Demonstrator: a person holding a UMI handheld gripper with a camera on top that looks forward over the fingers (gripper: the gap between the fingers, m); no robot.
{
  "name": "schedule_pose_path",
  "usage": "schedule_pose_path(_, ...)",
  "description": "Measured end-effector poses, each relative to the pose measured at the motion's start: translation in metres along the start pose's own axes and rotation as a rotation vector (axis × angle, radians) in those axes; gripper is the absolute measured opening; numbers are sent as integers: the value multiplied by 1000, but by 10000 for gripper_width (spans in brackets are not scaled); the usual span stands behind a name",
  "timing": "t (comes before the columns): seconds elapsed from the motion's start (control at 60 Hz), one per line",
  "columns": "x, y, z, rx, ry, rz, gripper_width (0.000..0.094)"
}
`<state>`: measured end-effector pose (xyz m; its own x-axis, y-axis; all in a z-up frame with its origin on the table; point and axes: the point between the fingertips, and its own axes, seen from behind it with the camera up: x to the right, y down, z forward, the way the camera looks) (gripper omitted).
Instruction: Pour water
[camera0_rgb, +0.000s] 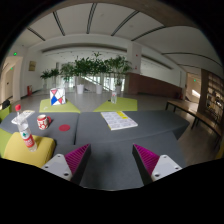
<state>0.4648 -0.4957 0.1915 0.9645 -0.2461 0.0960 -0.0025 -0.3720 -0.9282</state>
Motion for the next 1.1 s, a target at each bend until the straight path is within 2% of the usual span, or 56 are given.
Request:
schedule_pose_path(0.367, -58, 23, -41, -17, 12, -83, 860)
schedule_pose_path(0.5, -110, 26, -64, 7, -24, -97, 860)
schedule_pose_path(0.65, -197, 22, -76, 36, -115, -66, 861)
schedule_pose_path(0.9, -335, 15, -43, 70, -229, -70, 858)
schedule_pose_path(1.1, -391, 15, 11, 61, -235, -51, 853)
